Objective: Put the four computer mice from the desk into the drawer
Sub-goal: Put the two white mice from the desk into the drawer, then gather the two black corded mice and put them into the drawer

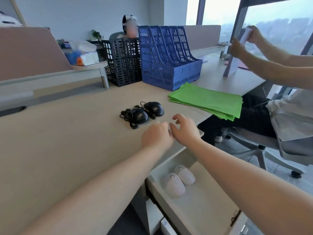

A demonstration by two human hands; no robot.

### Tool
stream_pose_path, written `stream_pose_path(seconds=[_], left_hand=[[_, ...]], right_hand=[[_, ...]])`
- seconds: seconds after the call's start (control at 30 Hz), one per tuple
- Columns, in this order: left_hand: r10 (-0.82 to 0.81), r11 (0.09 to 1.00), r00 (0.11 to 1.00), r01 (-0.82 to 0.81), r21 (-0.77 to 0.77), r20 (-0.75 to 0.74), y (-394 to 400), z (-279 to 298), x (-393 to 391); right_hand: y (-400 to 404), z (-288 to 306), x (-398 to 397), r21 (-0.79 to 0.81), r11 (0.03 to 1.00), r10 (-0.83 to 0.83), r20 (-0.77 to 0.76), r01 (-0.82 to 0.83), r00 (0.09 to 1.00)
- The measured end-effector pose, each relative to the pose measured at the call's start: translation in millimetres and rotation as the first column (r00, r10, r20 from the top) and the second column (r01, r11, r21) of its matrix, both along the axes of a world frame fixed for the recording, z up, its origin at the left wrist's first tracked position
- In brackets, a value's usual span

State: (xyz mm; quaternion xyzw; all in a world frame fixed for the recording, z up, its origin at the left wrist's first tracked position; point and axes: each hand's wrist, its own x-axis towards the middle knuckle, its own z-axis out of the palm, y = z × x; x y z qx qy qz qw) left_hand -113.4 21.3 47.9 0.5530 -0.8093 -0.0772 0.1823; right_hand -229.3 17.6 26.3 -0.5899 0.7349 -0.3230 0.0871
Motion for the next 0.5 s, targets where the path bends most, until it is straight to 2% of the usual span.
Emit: stream_pose_path(seconds=[0.1, 0.23, 0.4, 0.5], left_hand=[[0.074, 0.994, 0.997, -0.074, -0.085, 0.004, -26.9, -4.3, 20.0], [0.191, 0.979, 0.981, -0.193, -0.066, -0.039, -73.3, -18.4, 40.3], [0.099, 0.992, 0.991, -0.105, 0.063, 0.089, -118.8, -39.7, 52.3], [0.092, 0.993, 0.993, -0.097, 0.068, 0.07, -127.9, -38.2, 53.2]], right_hand=[[-25.4, 2.5, 11.1, 0.012, 1.0, 0.009, 0.024, -0.01, 1.0], [-60.3, -1.2, 20.4, -0.001, 0.999, 0.045, 0.076, -0.045, 0.996], [-101.1, -11.3, 23.6, 0.086, 0.991, 0.102, -0.041, -0.098, 0.994], [-113.7, -7.2, 22.9, 0.094, 0.987, 0.137, -0.103, -0.128, 0.985]])
